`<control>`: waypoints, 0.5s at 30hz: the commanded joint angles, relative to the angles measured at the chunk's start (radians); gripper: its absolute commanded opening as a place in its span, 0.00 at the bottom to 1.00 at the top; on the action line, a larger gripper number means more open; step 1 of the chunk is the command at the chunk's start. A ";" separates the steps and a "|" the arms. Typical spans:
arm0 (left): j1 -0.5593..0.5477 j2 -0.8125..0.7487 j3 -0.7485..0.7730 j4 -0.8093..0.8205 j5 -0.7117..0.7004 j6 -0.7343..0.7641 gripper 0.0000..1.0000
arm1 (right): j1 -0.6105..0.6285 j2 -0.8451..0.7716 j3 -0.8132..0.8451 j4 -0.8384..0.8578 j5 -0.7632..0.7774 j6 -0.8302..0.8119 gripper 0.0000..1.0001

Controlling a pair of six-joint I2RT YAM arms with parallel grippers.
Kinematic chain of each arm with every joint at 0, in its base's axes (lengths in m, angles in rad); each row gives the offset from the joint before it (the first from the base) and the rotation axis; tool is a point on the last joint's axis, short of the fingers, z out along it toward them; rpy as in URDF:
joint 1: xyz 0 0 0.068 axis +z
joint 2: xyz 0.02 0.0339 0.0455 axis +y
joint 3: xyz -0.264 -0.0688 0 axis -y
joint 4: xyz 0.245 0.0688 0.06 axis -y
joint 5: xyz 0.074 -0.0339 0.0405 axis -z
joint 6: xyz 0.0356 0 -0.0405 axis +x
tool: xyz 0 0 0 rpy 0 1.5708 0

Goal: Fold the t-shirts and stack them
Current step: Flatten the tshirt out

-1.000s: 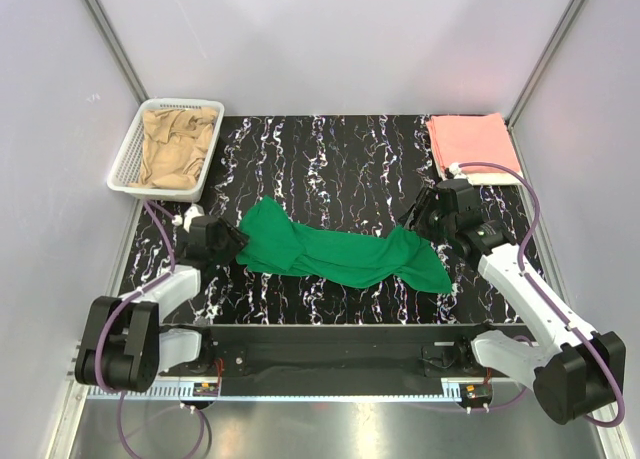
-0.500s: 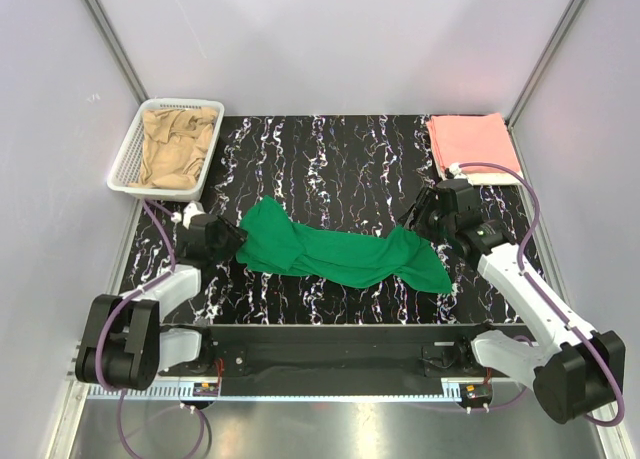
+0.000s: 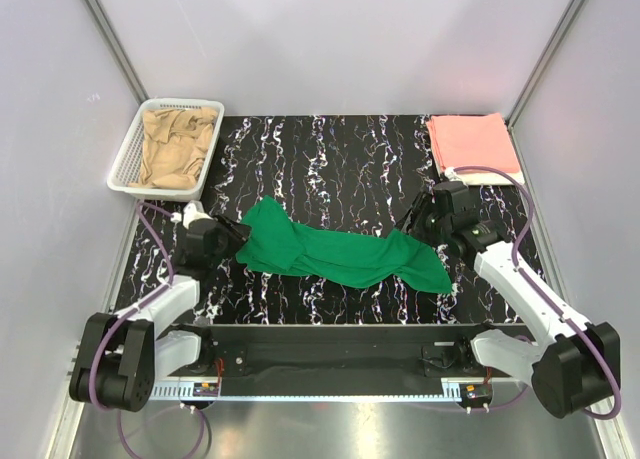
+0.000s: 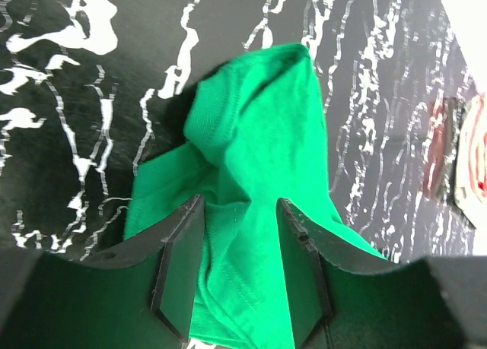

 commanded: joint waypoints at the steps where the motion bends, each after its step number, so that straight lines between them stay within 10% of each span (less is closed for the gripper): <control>1: -0.010 -0.007 -0.014 0.092 0.006 0.008 0.47 | 0.000 0.012 -0.010 0.043 -0.017 0.004 0.56; 15: -0.016 -0.052 -0.100 0.176 0.036 -0.006 0.47 | 0.000 -0.007 -0.005 0.046 -0.032 0.012 0.56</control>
